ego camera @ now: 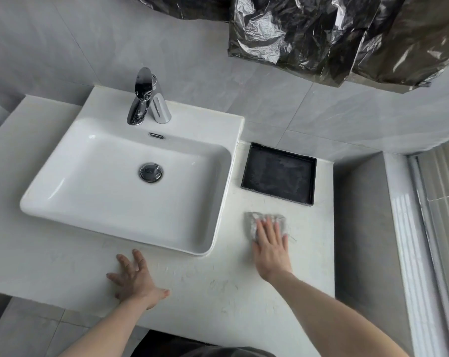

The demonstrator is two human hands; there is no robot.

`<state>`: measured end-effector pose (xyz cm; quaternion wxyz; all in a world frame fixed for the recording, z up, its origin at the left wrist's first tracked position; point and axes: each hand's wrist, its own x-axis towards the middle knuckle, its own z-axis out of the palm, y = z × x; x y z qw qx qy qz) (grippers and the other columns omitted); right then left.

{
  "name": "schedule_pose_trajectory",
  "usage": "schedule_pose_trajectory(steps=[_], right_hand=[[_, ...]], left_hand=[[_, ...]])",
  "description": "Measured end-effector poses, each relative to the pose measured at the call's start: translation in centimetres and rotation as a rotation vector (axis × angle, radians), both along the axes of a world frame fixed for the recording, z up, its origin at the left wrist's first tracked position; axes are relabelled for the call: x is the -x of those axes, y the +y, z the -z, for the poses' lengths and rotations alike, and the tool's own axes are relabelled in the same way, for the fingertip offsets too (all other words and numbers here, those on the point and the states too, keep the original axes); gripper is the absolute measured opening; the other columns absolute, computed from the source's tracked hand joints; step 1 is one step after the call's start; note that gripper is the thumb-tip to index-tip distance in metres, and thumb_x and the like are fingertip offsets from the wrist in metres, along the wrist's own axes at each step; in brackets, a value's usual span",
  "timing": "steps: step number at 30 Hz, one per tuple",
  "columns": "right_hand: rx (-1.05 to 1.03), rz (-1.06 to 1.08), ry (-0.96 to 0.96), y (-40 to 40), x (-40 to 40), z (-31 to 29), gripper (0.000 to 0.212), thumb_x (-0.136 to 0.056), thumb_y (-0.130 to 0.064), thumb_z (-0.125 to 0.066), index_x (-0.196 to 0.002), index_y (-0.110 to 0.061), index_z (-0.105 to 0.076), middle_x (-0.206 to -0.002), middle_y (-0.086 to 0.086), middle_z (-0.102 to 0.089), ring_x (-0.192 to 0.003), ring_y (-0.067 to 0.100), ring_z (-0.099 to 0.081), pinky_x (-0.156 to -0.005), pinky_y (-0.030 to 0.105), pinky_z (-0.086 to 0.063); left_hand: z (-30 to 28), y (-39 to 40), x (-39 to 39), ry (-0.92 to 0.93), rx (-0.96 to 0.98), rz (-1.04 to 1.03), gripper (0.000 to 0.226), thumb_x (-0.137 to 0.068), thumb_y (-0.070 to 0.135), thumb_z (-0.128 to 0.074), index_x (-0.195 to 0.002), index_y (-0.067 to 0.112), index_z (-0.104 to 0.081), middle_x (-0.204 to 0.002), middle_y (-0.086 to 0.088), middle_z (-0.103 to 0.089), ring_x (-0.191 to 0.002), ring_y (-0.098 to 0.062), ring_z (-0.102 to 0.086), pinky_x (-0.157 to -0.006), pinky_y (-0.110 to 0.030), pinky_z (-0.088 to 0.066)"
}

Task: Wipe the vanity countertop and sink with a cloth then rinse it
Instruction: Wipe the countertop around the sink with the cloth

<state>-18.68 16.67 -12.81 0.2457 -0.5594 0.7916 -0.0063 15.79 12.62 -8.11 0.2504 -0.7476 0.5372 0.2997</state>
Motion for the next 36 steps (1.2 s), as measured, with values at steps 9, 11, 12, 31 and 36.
schedule_pose_trajectory(steps=[9, 11, 12, 31, 36], right_hand=[[0.061, 0.560, -0.002, 3.5, 9.7, -3.1, 0.067, -0.098, -0.001, -0.036, -0.160, -0.028, -0.034, -0.170, -0.004, -0.025, -0.153, 0.025, -0.031, -0.115, 0.042, -0.038], [0.158, 0.582, -0.048, 2.5, 8.4, -3.9, 0.059, -0.102, -0.005, -0.034, -0.157, -0.026, -0.040, -0.166, -0.004, -0.034, -0.151, 0.023, -0.034, -0.120, 0.038, -0.032], [0.207, 0.561, -0.087, 1.8, 7.3, -4.2, 0.057, -0.104, -0.006, -0.033, -0.157, -0.025, -0.041, -0.165, -0.003, -0.036, -0.152, 0.021, -0.034, -0.123, 0.036, -0.029], [0.136, 0.445, 0.013, 6.5, 0.1, 0.9, 0.056, -0.109, -0.024, -0.031, -0.164, -0.031, -0.019, -0.173, -0.003, -0.005, -0.160, 0.018, 0.004, -0.129, 0.047, -0.006], [0.115, 0.746, -0.002, 8.8, 5.2, -1.1, 0.051, -0.105, -0.010, -0.036, -0.155, -0.016, -0.042, -0.166, 0.009, -0.033, -0.150, 0.035, -0.034, -0.119, 0.045, -0.033]], left_hand=[[-0.6, -0.1, 0.1, 0.014, 0.001, -0.013, 0.152, -0.059, 0.062, -0.087, -0.155, 0.026, 0.026, -0.159, -0.011, 0.037, -0.148, -0.055, 0.008, -0.106, -0.061, -0.042], [-0.6, -0.1, 0.2, 0.011, 0.001, -0.014, 0.152, -0.060, 0.062, -0.087, -0.155, 0.026, 0.026, -0.158, -0.011, 0.039, -0.148, -0.055, 0.009, -0.107, -0.062, -0.041], [-0.8, -0.1, 0.2, 0.010, 0.002, -0.014, 0.151, -0.060, 0.062, -0.087, -0.155, 0.026, 0.025, -0.158, -0.012, 0.038, -0.148, -0.055, 0.008, -0.108, -0.062, -0.040], [0.4, -0.2, -0.1, 0.034, -0.013, 0.019, 0.153, -0.060, 0.063, -0.086, -0.154, 0.021, 0.027, -0.157, -0.016, 0.040, -0.146, -0.060, 0.007, -0.106, -0.066, -0.039], [0.6, -0.2, -0.4, 0.085, -0.016, 0.001, 0.153, -0.060, 0.060, -0.088, -0.154, 0.022, 0.028, -0.155, -0.015, 0.043, -0.145, -0.060, 0.012, -0.107, -0.068, -0.036]])
